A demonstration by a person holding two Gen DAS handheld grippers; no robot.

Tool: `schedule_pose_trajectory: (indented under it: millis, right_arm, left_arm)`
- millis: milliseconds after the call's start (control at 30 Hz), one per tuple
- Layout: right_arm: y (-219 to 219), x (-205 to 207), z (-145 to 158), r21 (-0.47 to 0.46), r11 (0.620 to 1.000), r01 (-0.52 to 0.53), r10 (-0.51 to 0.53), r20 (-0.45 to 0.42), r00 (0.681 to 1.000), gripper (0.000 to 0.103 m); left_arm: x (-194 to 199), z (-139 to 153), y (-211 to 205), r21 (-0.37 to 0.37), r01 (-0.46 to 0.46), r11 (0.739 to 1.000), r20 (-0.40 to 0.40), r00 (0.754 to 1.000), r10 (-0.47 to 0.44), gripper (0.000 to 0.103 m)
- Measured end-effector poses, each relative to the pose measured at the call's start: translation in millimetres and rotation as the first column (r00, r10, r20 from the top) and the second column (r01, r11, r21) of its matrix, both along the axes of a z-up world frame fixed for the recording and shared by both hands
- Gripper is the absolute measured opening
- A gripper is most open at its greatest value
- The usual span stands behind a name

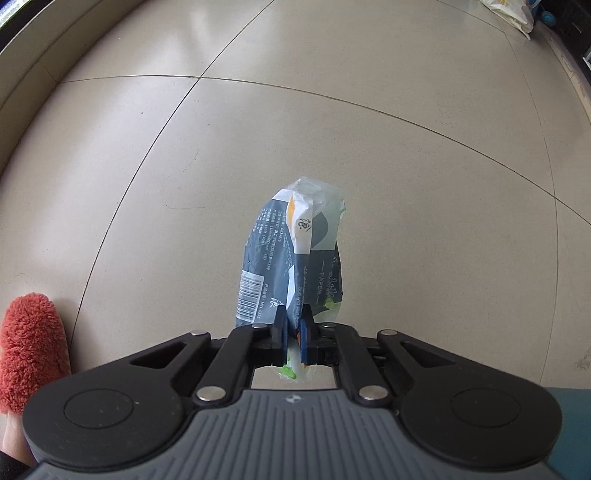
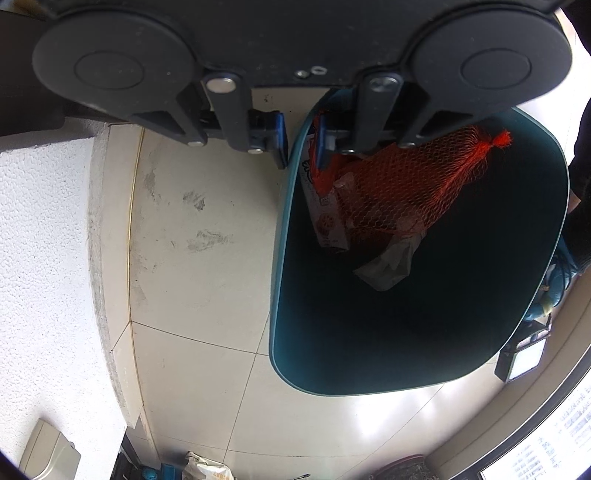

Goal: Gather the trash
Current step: 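Carry the plastic packet with the left tool and release it into the bin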

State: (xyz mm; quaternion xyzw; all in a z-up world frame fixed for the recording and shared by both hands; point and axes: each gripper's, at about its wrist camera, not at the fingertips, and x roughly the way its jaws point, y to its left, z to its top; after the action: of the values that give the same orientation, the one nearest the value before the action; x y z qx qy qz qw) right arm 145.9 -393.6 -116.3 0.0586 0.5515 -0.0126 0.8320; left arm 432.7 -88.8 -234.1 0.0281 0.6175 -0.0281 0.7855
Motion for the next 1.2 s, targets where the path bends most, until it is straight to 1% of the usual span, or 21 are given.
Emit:
schedule_pose_trajectory:
  millis: [100,200,300,367,500,567,600,633,700,767,800,867,933,1067,1133,1200]
  right_arm:
    - [-2,-1,1,0.008,1.0,0.018,-0.018,0.004,1.0,0.013]
    - [-1,-3,3,0.003,1.0,0.025,-0.025,0.01,1.0,0.013]
    - [1,-4,3,-0.004,0.999,0.037,-0.036,0.014,0.999,0.013]
    - [2,-5,3,-0.009,0.999,0.043,-0.043,0.017,0.999,0.013]
    - [3,-4,1,-0.008,0.998,0.062,-0.062,0.024,0.998,0.012]
    - [3,-3,0,-0.005,0.997,0.071,-0.071,0.025,0.997,0.012]
    - [2,-3,0,-0.004,0.997,0.075,-0.074,0.026,0.997,0.011]
    - [3,-3,0,-0.008,0.997,0.072,-0.072,0.027,0.997,0.011]
    - [2,-4,1,-0.005,0.997,0.078,-0.078,0.029,0.997,0.011]
    - [2,-4,2,-0.004,0.997,0.078,-0.078,0.033,0.996,0.011]
    - [1,-5,2,0.0,0.997,0.08,-0.08,0.034,0.996,0.011]
    - [0,-6,3,0.005,0.997,0.077,-0.077,0.037,0.996,0.012]
    - [0,-7,4,0.008,0.997,0.074,-0.074,0.039,0.996,0.012]
    - [-1,-8,4,0.007,0.998,0.065,-0.066,0.043,0.997,0.013]
    - [-1,-10,4,0.006,0.998,0.063,-0.063,0.046,0.997,0.013]
    - [-1,-10,4,0.006,0.998,0.06,-0.06,0.046,0.997,0.013]
  left_arm:
    - [-25,35,2,0.002,0.041,0.999,0.025,0.999,-0.041,0.005]
    - [-54,71,3,-0.034,0.064,0.997,0.049,0.997,-0.063,0.005]
    - [-79,109,1,-0.051,0.093,0.994,0.085,0.992,-0.089,0.005]
    - [-92,132,-9,-0.063,0.122,0.991,0.115,0.987,-0.114,0.005]
    - [-125,172,-20,-0.079,0.178,0.981,0.167,0.972,-0.163,0.005]
    - [-148,195,-31,-0.086,0.217,0.972,0.193,0.961,-0.198,0.005]
    - [-155,201,-35,-0.088,0.236,0.968,0.201,0.956,-0.214,0.005]
    - [-164,213,-44,-0.09,0.264,0.96,0.212,0.947,-0.241,0.005]
    - [-180,224,-57,-0.091,0.32,0.943,0.229,0.928,-0.293,0.005]
    - [-187,228,-76,-0.106,0.372,0.922,0.231,0.911,-0.341,0.005]
    - [-196,227,-86,-0.11,0.395,0.912,0.228,0.903,-0.364,0.005]
    - [-215,222,-105,-0.113,0.442,0.89,0.222,0.884,-0.41,0.005]
    - [-225,212,-122,-0.098,0.476,0.874,0.207,0.868,-0.45,0.005]
    - [-235,187,-157,-0.061,0.506,0.861,0.166,0.855,-0.491,0.005]
    - [-246,174,-172,-0.037,0.507,0.861,0.13,0.857,-0.499,0.005]
    - [-241,156,-181,-0.02,0.5,0.866,0.093,0.863,-0.496,0.005]
